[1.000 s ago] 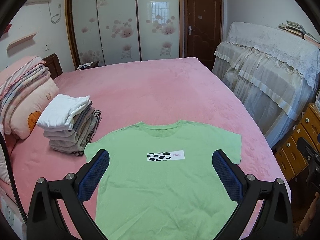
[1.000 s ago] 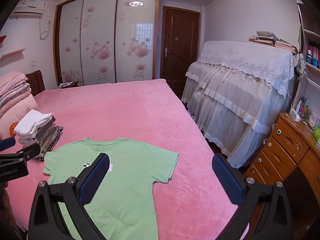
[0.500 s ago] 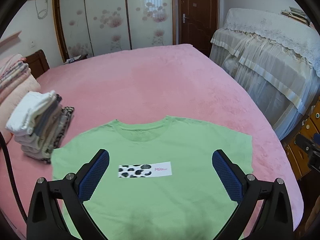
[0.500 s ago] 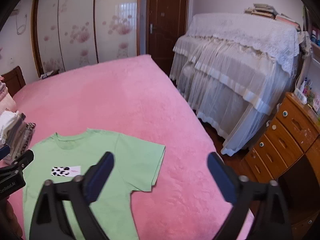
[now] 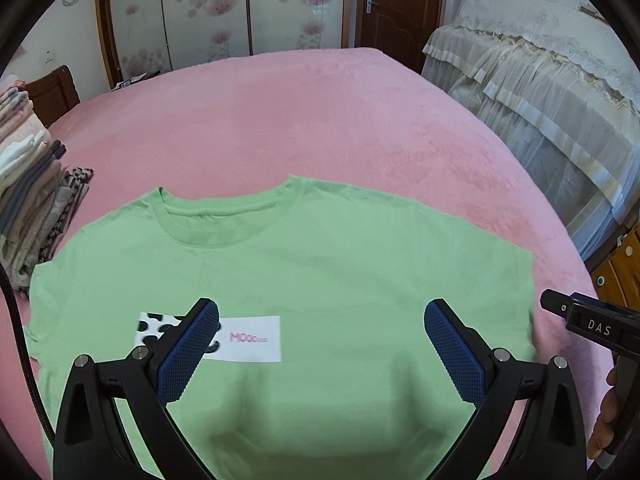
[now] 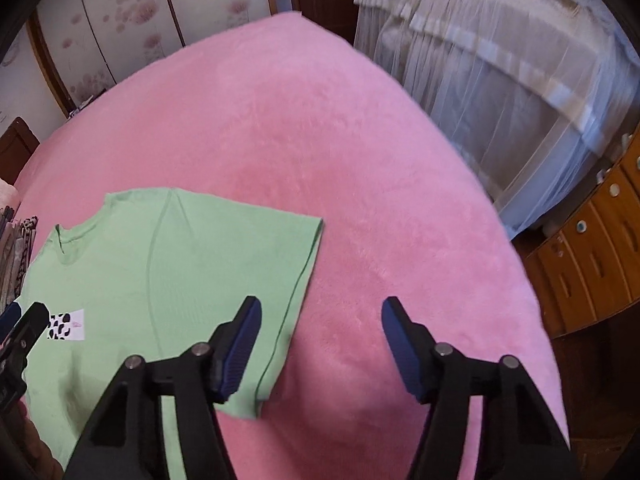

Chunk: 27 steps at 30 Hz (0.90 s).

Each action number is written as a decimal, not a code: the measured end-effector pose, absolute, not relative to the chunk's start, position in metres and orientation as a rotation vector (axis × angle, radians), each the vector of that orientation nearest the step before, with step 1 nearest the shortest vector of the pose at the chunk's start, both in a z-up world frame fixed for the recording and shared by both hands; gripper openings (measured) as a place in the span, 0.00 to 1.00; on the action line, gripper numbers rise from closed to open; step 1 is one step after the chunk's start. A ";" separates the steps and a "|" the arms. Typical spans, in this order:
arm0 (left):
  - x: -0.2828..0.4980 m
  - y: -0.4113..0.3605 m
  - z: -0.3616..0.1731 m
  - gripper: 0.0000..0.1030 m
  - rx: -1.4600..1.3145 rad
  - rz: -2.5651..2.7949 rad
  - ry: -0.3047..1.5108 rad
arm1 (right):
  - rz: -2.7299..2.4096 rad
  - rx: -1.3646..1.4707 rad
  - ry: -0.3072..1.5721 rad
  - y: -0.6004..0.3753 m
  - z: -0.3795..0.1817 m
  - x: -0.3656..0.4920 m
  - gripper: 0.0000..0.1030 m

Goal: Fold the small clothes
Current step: 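Move the right gripper to the shirt's side edge and grasp it, then fold the grasped side and sleeve over toward the shirt's middle, release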

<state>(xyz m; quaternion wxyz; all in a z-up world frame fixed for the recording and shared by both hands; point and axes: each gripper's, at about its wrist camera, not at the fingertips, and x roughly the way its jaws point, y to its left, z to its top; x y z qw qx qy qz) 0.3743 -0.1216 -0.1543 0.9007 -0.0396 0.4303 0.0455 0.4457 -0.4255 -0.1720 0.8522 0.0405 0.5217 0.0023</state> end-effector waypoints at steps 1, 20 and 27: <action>0.376 -0.124 -0.158 0.99 -0.080 0.096 0.897 | 0.014 0.095 1.112 -0.426 -0.177 0.448 0.58; 0.376 -0.100 -0.169 0.99 -0.115 0.141 0.905 | 0.135 0.085 1.096 -0.400 -0.193 0.468 0.02; 0.355 -0.066 -0.154 0.99 -0.135 0.178 0.863 | 0.188 -0.021 1.010 -0.354 -0.145 0.456 0.02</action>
